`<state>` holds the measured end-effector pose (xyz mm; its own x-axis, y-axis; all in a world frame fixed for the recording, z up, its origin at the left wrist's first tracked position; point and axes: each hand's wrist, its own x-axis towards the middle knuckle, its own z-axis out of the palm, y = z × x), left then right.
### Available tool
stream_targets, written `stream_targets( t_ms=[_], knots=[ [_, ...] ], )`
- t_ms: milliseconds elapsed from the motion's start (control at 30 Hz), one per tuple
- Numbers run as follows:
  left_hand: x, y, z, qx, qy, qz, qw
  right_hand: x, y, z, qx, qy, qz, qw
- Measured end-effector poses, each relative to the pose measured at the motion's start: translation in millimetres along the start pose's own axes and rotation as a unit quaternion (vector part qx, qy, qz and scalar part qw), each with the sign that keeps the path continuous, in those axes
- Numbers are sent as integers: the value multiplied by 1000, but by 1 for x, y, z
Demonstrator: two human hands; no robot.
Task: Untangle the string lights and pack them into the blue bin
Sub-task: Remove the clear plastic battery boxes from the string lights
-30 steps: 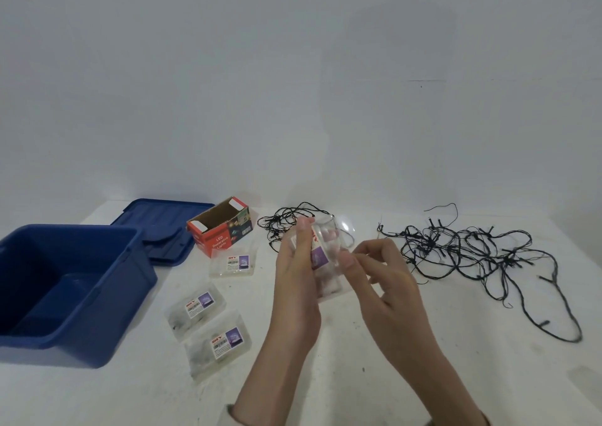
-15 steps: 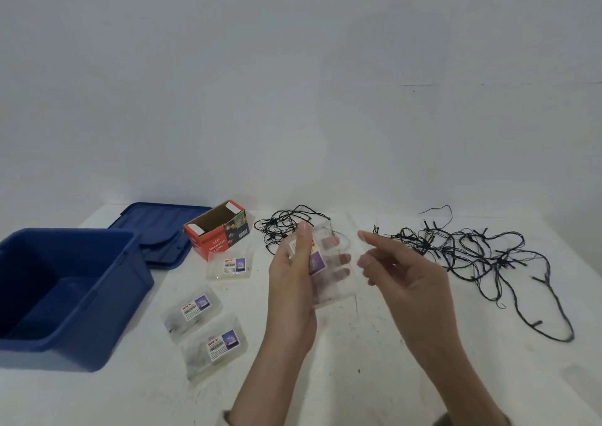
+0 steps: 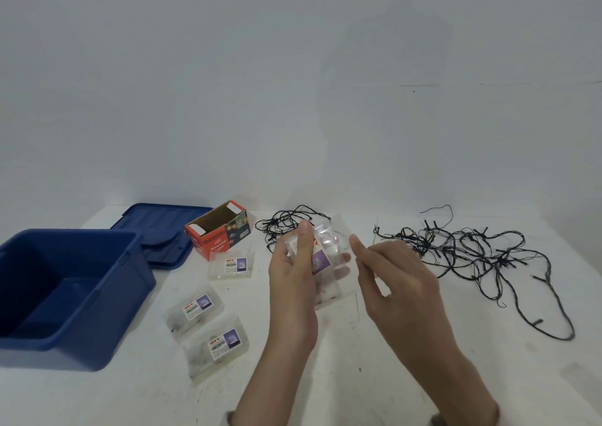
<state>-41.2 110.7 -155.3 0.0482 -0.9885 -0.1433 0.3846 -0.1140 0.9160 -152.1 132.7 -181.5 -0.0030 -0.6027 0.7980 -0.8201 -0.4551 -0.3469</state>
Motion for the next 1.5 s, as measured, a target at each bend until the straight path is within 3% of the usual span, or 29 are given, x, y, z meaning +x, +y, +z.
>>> stream_targets(
  t_ms=[333,567,800,1000,1267,1333,1400,1500],
  knots=[
    [-5,0,2,10,3,14,1000,3,6,-2,-29,-68,2,997],
    [-2,1,0,4,11,14,1000,4,8,-8,-13,-94,-83,992],
    [2,1,-4,15,-2,9,1000,10,8,-18,146,-185,-30,971],
    [2,3,-5,-11,-26,11,1000,9,-4,-18,267,-148,61,950],
    [5,1,-11,-112,-72,-91,987,-1,-10,-1,95,-175,22,980],
    [7,-4,-16,-75,-112,-70,988,-1,-6,0,112,-165,51,979],
    [9,-5,-23,18,-134,2,991,2,1,-4,158,-171,103,967],
    [13,-1,-37,228,-188,147,944,6,13,-13,206,-211,134,946]
  ],
)
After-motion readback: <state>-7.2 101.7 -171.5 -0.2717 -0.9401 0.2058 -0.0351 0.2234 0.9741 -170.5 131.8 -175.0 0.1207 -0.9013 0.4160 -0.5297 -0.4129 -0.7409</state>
